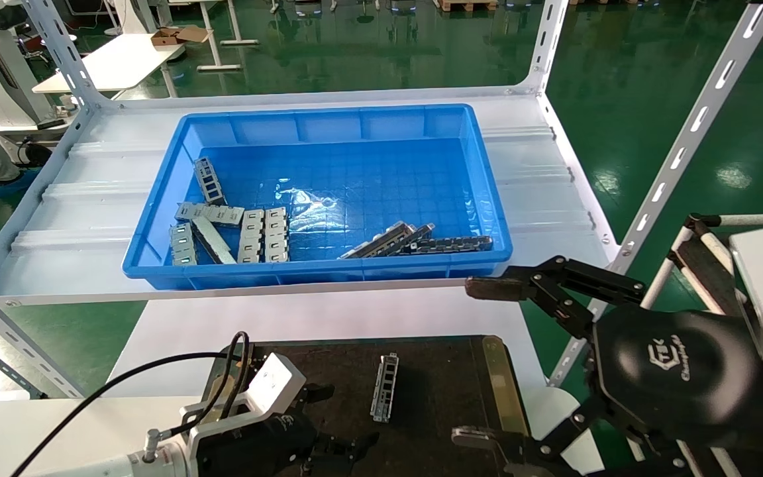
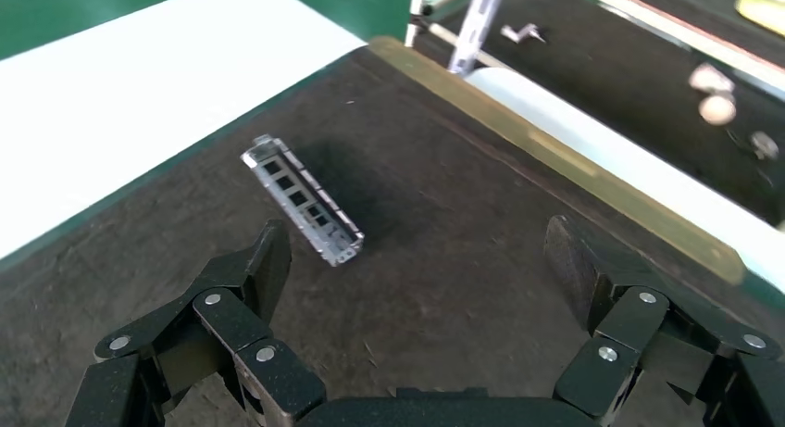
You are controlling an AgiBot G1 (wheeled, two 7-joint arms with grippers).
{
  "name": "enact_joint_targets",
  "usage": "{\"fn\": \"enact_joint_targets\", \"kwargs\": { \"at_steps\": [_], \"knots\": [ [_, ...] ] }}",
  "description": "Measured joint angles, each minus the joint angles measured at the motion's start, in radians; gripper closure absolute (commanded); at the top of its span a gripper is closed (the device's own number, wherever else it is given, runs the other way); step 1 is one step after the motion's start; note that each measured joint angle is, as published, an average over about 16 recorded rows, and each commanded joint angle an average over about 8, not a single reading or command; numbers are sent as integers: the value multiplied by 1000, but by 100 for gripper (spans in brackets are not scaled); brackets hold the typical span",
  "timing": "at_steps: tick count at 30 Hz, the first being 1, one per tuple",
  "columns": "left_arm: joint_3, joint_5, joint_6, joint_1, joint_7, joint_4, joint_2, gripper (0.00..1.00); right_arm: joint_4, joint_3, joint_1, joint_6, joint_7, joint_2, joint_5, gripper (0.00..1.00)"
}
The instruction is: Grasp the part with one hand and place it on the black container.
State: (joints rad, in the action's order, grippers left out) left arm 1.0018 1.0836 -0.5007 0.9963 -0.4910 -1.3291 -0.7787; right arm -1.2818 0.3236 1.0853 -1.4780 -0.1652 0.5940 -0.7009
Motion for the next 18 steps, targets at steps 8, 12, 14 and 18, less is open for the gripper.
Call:
{"fn": "enact_joint_targets", "kwargs": {
  "at_steps": [8,12,14,18],
  "knots": [
    [-97,-108,-195,-28,268,22,29,0,0,0,0,0,0,0,0,0],
    [-139,-159,-280,-42,389,47,37,0,0,0,0,0,0,0,0,0],
    [-152,-175,-306,-46,428,54,39,0,0,0,0,0,0,0,0,0],
    [-178,-207,-355,-57,502,76,41,0,0,0,0,0,0,0,0,0]
  ]
}}
